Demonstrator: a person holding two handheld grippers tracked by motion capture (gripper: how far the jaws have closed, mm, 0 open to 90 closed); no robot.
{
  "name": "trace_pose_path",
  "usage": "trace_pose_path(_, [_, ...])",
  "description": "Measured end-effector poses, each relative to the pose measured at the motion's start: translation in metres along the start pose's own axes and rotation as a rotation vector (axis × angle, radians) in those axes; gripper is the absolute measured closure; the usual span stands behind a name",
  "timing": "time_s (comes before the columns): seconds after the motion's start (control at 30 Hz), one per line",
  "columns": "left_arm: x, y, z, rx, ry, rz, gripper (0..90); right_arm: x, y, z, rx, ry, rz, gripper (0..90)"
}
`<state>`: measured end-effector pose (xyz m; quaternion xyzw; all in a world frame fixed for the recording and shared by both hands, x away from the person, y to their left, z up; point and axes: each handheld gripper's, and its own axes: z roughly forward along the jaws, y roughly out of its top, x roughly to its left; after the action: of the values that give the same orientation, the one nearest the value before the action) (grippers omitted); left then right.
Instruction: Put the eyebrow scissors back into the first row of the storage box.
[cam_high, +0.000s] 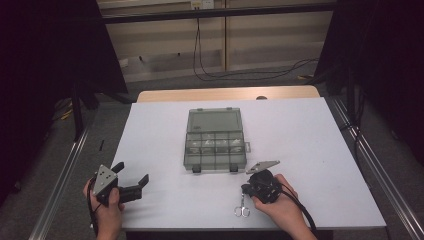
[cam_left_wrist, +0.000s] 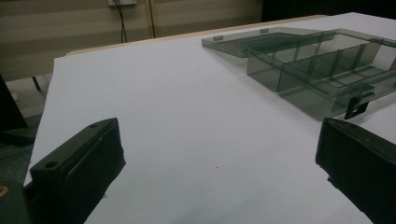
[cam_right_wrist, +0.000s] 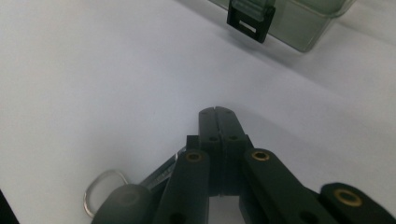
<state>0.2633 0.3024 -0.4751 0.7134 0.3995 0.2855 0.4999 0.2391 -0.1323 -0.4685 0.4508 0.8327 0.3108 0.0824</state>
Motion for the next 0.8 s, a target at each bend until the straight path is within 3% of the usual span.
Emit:
trace_pose_path(0.4, [0.000, 0.000, 0.000, 0.009, 0.002, 0.005, 0.8, 0.010, 0.007, 0.012, -0.047, 0.039, -0.028, 90.0])
trace_pose_path(0.5, [0.000, 0.000, 0.000, 0.009, 0.002, 0.005, 0.8, 0.012, 0.008, 0.014, -0.055, 0.053, -0.057, 88.1])
trace_pose_path(0.57, [0.000, 0.000, 0.000, 0.008, 0.002, 0.006, 0.8, 0.014, 0.008, 0.014, -0.059, 0.079, -0.072, 80.0])
trace_pose_path(0.6, [0.000, 0.000, 0.000, 0.008, 0.000, 0.007, 0.8, 0.014, 0.008, 0.014, -0.059, 0.079, -0.072, 80.0])
trace_pose_path(0.67, [0.000, 0.000, 0.000, -0.002, 0.002, -0.003, 0.8, 0.016, 0.008, 0.008, -0.064, 0.056, -0.079, 69.8])
trace_pose_path(0.7, [0.000, 0.000, 0.000, -0.008, 0.001, -0.013, 0.8, 0.016, 0.007, 0.005, -0.069, 0.070, -0.079, 66.1])
trace_pose_path(0.8, [0.000, 0.000, 0.000, -0.006, 0.000, -0.009, 0.8, 0.017, 0.005, 0.000, -0.046, 0.074, -0.073, 63.5])
